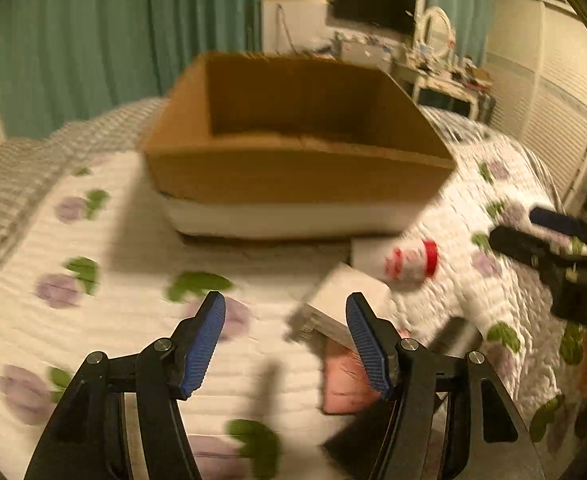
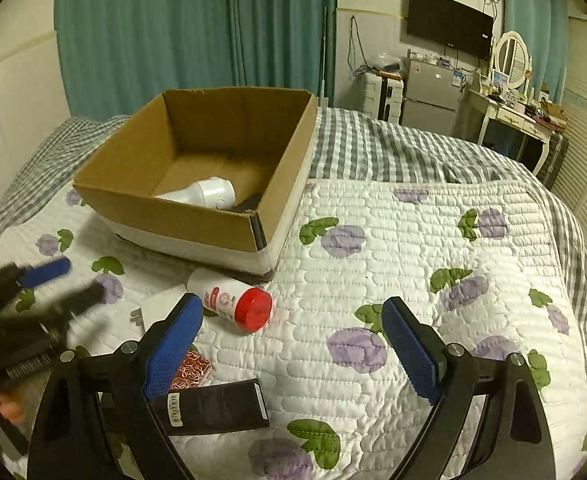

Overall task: Organize rigid objects
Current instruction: 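Grasp the white charger with the left tool while the right tool grasps the red-capped bottle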

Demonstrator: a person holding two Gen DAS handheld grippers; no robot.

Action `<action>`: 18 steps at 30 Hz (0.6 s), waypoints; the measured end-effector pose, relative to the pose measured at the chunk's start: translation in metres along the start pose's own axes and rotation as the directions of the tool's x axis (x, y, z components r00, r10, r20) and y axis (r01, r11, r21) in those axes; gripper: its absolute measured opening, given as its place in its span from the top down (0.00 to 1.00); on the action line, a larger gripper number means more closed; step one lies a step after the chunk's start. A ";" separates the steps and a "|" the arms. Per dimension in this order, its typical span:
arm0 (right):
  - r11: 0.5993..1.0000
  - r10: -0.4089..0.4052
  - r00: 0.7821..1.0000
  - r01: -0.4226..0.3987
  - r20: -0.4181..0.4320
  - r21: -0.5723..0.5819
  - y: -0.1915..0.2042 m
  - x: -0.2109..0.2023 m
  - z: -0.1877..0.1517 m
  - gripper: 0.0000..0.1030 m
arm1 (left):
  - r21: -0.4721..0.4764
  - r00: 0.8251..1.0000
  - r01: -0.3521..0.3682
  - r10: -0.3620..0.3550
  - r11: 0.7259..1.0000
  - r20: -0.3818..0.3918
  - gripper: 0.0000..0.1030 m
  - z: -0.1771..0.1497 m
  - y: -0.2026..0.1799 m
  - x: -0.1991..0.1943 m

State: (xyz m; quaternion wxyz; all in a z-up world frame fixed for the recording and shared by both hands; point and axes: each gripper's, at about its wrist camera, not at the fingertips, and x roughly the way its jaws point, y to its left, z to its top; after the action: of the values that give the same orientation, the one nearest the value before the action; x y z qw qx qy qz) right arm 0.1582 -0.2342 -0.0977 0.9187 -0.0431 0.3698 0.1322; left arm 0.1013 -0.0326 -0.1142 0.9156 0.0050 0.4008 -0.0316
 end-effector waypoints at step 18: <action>0.998 0.040 0.998 -0.038 -0.041 0.045 -0.002 0.016 0.001 0.11 | 0.072 0.995 0.062 -0.056 0.996 -0.081 0.42 0.001 -0.027 0.053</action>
State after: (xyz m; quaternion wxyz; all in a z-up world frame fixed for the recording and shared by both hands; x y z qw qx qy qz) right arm 0.1702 -0.2331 -0.1082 0.9088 -0.0181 0.3923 0.1409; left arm 0.1368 -0.0630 -0.1521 0.8970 0.0286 0.4351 -0.0731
